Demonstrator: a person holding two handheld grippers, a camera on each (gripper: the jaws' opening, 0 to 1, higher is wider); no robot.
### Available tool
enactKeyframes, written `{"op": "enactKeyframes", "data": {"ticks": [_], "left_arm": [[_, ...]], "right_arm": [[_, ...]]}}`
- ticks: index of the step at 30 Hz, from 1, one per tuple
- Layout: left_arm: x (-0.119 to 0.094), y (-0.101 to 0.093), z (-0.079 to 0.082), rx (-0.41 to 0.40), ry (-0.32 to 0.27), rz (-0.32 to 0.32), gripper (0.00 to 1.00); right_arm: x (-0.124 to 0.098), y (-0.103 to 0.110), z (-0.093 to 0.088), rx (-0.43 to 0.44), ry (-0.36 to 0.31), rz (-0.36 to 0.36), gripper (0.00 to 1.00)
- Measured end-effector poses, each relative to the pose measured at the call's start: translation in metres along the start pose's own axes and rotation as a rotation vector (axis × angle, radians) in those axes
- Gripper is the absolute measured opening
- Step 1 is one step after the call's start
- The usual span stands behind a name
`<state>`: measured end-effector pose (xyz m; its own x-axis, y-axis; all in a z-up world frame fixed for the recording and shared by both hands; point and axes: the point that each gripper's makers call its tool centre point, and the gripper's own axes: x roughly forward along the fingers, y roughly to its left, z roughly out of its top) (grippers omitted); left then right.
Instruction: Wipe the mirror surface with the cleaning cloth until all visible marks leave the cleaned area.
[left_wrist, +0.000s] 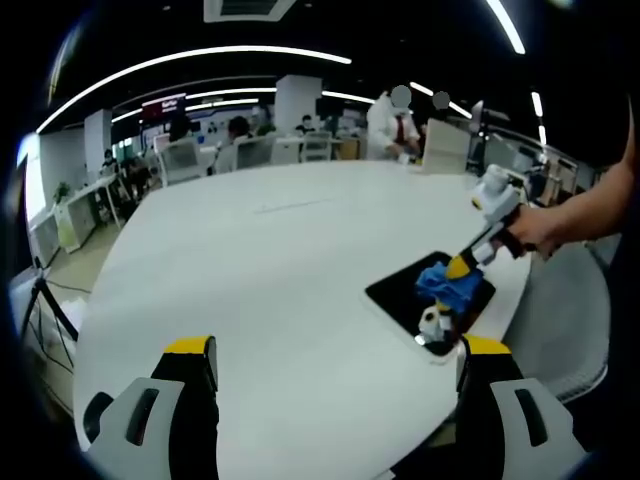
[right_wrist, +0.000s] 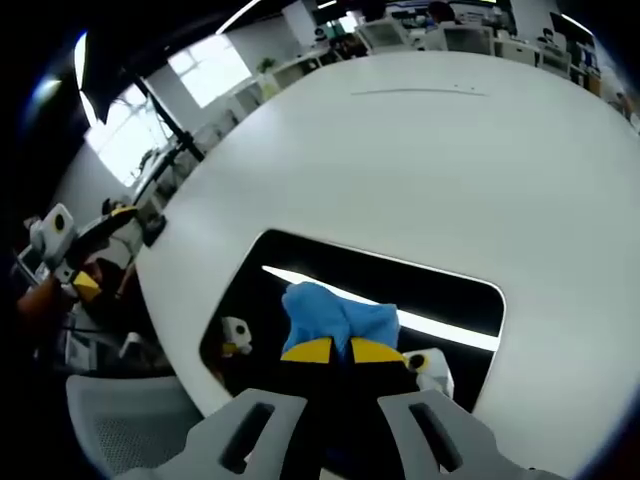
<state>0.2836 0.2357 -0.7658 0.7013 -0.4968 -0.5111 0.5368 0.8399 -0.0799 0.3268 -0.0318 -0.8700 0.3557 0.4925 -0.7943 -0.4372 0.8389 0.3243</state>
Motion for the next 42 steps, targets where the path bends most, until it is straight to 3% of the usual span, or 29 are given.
{"op": "enactKeyframes", "data": {"ticks": [26, 42], "left_arm": [[-0.009, -0.006, -0.011, -0.018, -0.011, 0.015, 1.00], [-0.006, -0.009, -0.009, -0.015, -0.019, 0.007, 1.00]], "right_arm": [[-0.035, -0.060, -0.016, 0.064, 0.012, -0.077, 0.00], [-0.036, -0.062, -0.016, 0.061, -0.004, -0.101, 0.00]]}}
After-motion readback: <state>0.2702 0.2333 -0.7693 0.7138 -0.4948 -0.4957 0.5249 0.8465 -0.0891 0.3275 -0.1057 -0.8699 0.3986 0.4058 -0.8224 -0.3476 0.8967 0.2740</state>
